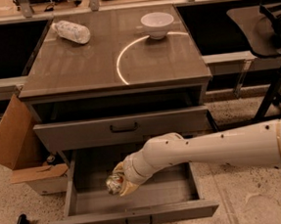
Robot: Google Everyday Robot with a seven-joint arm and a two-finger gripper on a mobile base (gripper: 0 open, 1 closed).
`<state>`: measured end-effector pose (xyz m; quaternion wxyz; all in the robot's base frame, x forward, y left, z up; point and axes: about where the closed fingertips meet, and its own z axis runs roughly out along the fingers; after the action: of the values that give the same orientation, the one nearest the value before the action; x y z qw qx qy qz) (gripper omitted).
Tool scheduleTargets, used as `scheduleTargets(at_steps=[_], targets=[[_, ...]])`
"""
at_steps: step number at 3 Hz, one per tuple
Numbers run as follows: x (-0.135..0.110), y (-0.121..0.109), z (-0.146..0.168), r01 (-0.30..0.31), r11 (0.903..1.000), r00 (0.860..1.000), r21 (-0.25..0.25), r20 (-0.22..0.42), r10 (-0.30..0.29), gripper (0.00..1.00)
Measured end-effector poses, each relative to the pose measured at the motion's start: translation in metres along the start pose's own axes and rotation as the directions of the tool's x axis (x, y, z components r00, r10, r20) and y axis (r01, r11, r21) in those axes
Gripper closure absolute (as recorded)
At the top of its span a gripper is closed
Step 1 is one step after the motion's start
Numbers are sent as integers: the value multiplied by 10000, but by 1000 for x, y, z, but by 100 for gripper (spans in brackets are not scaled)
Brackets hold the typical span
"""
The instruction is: Pick 7up can from middle drawer and place on counter
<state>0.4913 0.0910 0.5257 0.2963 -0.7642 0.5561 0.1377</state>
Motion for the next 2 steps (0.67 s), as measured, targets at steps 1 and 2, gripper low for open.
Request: scheduleTargets(at_steps=[1,2], targets=[[13,6,-51,-225,9980,9989,584,425,200,100],[12,6,-51,-211,9981,9989,573,431,187,100]])
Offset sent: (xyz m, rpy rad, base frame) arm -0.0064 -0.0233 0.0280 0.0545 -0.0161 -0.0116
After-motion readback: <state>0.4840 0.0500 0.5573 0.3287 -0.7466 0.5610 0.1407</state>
